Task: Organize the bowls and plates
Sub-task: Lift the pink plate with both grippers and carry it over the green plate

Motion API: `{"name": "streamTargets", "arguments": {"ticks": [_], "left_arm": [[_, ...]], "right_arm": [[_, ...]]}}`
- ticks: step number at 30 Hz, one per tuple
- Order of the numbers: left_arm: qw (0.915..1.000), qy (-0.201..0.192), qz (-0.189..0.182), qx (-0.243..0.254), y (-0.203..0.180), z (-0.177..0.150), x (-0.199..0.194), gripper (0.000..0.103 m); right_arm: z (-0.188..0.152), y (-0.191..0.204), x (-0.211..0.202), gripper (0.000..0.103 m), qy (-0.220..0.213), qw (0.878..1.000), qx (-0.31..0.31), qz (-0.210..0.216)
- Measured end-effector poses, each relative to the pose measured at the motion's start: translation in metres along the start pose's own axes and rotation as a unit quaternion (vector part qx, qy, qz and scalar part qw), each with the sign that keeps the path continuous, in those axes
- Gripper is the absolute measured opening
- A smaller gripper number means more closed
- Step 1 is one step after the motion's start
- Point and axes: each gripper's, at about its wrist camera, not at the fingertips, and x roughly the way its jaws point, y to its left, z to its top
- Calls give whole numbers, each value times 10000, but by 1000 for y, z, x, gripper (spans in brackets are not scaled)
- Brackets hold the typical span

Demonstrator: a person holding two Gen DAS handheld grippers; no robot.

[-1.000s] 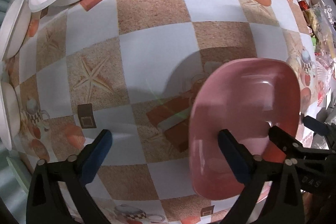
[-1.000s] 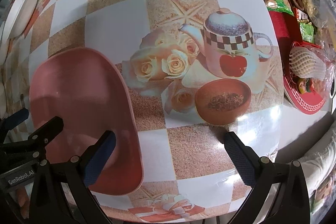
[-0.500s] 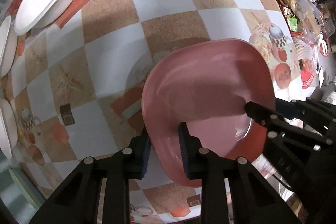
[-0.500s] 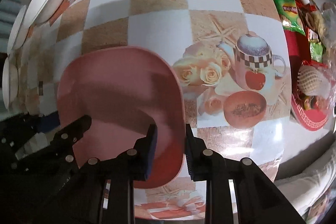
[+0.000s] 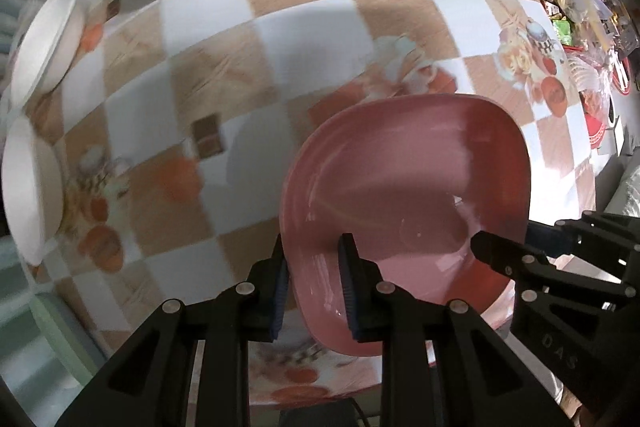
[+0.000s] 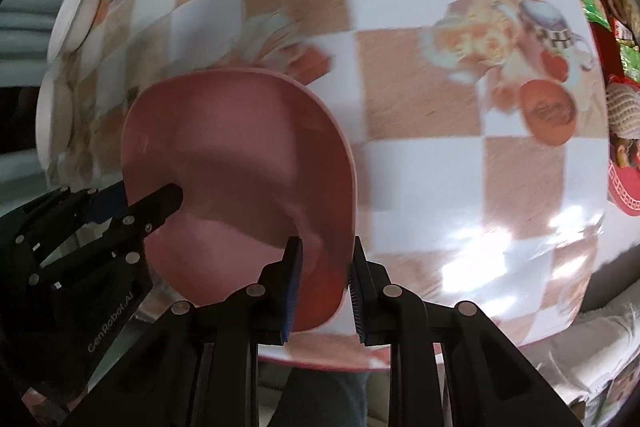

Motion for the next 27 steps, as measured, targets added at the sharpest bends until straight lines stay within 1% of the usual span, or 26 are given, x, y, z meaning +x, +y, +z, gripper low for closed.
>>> {"name": "streamTargets", "arguments": {"ticks": [5,6,8,9,11,12,13,14,17,20,21,24,27], "left_arm": [[9999,15,10,-140,17,-20,-2,26],[9999,17,8,-164,11,-13,-1,26],[9997,6,-11,-236,19,-19,-3,26],[9997,6,-13,-262,12,-9,-1,26],[9994,-30,-27,-337,22,-21,-2,26],[9993,-54,-34,-373,32,-34,2,26],[9990,-77,-46,-434,36,-36,1,26],[9988,-93,-46,-480,28,-27,3,26],[9978,-169,-63,-640,38,-32,0,26],[9966,-246,-88,-783,48,-42,-7,26],[9963,-272,-87,-810,46,-56,-12,26],[9947,-386,-60,-956,59,-66,-21,26],[9924,-526,8,-1108,68,-80,-28,26]], "right_arm": [[-5,20,6,25,95,9999,-124,11],[-6,23,7,25,101,9998,-149,7],[-8,34,7,25,106,9996,-241,-25],[-8,38,6,25,108,9995,-278,-41],[-10,51,6,25,127,9992,-384,-80],[-11,54,7,25,133,9990,-417,-91],[-11,60,7,25,141,9988,-467,-109],[-11,69,7,25,145,9984,-534,-137],[-22,104,9,25,134,9972,-700,-209],[-23,125,8,25,132,9958,-871,-268],[-24,135,6,25,134,9951,-937,-287],[-29,172,8,25,116,9932,-1116,-324],[-30,198,7,25,96,9907,-1307,-359]]}}
